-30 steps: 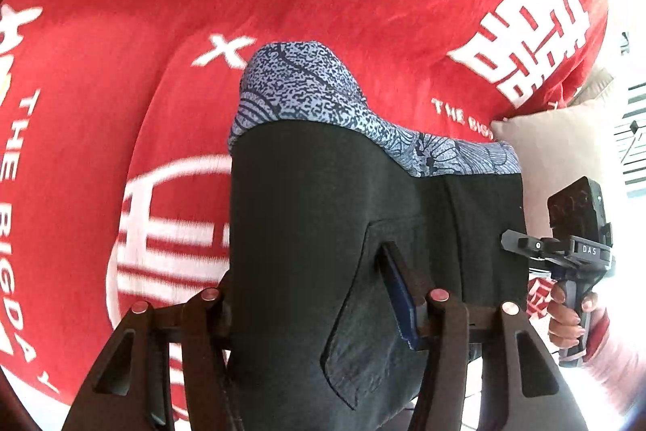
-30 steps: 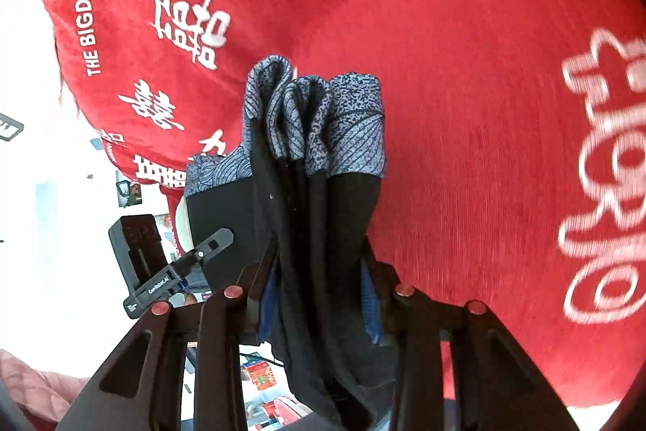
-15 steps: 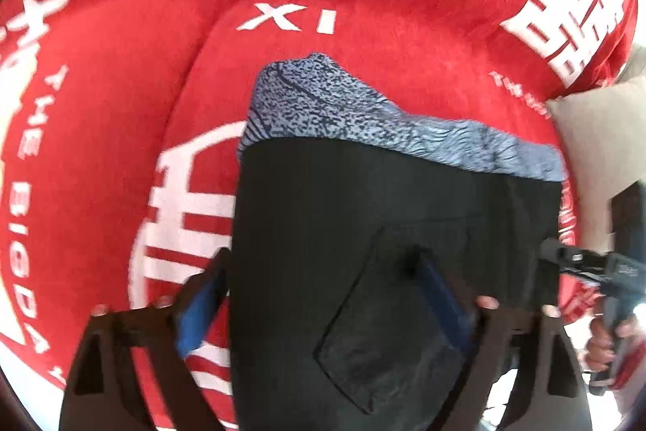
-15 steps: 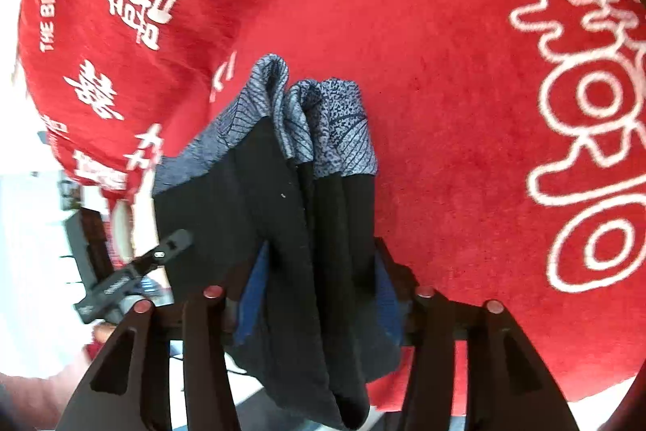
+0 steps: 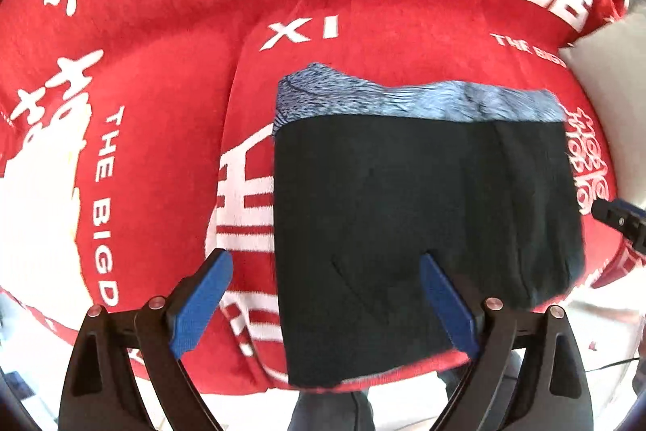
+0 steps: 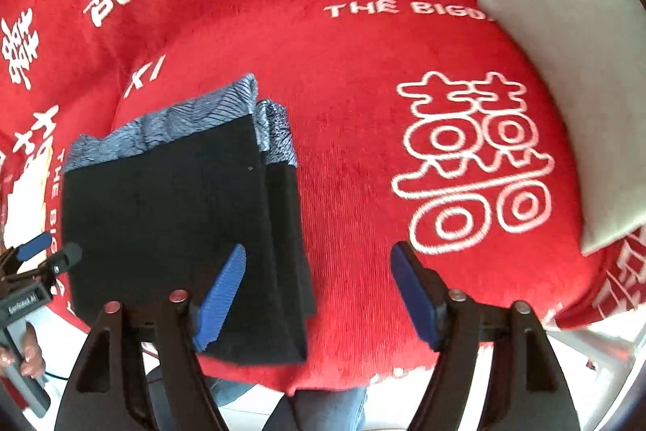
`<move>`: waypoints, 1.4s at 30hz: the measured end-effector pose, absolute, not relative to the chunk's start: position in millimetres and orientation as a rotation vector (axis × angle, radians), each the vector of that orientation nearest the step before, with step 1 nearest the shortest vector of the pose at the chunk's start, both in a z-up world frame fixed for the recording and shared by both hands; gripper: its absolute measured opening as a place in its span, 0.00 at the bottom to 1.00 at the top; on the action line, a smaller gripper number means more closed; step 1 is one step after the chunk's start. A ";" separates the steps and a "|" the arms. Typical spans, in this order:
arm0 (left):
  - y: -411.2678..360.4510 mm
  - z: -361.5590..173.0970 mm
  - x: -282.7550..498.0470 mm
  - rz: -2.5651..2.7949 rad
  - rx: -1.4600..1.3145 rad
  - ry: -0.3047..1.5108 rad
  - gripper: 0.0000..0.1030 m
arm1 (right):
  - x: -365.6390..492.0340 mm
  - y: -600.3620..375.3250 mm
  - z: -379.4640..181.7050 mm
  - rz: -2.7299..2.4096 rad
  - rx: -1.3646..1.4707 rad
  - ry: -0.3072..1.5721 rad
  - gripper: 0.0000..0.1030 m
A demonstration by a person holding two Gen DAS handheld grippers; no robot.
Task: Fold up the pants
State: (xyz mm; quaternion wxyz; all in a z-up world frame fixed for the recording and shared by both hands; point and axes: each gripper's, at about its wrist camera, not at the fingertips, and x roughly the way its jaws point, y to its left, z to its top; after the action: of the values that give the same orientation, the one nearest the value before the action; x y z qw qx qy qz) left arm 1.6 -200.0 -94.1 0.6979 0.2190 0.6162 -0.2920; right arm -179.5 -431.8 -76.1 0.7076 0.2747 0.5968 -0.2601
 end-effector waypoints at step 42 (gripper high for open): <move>-182.2 25.6 -109.4 -0.525 0.542 1.239 1.00 | -214.4 -328.8 30.1 -0.482 0.449 1.328 1.00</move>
State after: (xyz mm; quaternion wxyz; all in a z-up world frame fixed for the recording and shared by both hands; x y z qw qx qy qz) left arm -109.4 -182.2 25.6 0.7484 0.2477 0.5666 -0.2399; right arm -214.4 -328.8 30.1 0.7378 0.2044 0.6048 -0.2193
